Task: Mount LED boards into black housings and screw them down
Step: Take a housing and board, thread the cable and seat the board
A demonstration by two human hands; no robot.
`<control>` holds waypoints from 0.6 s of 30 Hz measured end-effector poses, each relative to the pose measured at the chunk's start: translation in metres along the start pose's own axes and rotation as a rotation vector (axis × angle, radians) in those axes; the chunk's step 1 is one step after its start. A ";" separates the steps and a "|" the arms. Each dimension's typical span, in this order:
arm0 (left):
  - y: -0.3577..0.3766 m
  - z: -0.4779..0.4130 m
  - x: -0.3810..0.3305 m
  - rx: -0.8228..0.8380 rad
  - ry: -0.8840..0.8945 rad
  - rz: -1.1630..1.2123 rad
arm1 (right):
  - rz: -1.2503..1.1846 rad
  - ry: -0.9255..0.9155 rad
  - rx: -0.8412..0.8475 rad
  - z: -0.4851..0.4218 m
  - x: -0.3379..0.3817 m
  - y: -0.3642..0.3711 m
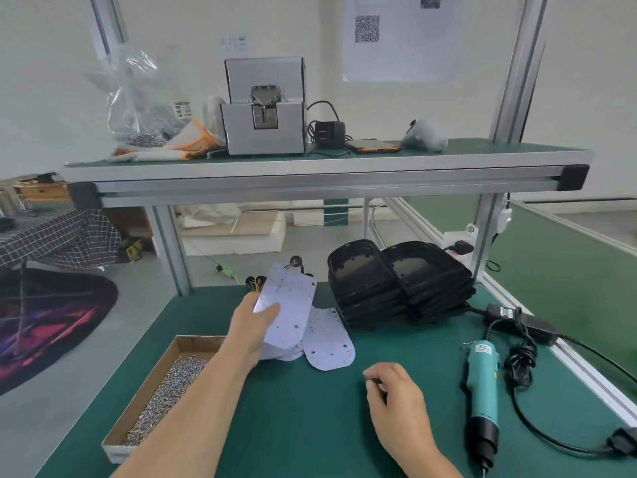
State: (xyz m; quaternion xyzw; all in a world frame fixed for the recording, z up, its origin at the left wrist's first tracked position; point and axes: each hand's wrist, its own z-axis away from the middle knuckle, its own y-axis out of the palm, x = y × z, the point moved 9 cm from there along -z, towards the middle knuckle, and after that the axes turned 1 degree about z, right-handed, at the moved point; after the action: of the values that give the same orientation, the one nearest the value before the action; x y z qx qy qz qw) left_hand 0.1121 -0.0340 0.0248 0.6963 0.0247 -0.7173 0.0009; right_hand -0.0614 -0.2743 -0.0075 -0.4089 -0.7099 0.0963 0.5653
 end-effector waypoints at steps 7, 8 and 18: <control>-0.001 0.070 0.033 0.136 -0.094 0.402 | 0.328 -0.310 -0.272 -0.095 0.080 -0.057; 0.000 0.079 0.036 0.158 -0.106 0.431 | 0.457 -0.300 -0.173 -0.113 0.083 -0.051; -0.006 0.106 0.021 0.289 -0.118 0.593 | 0.881 -0.248 0.151 -0.163 0.063 -0.022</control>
State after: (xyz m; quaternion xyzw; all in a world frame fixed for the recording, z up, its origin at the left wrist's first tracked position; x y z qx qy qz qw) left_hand 0.0058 -0.0314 0.0074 0.6234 -0.2810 -0.7209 0.1125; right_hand 0.0703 -0.2985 0.1068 -0.6148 -0.5218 0.4268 0.4094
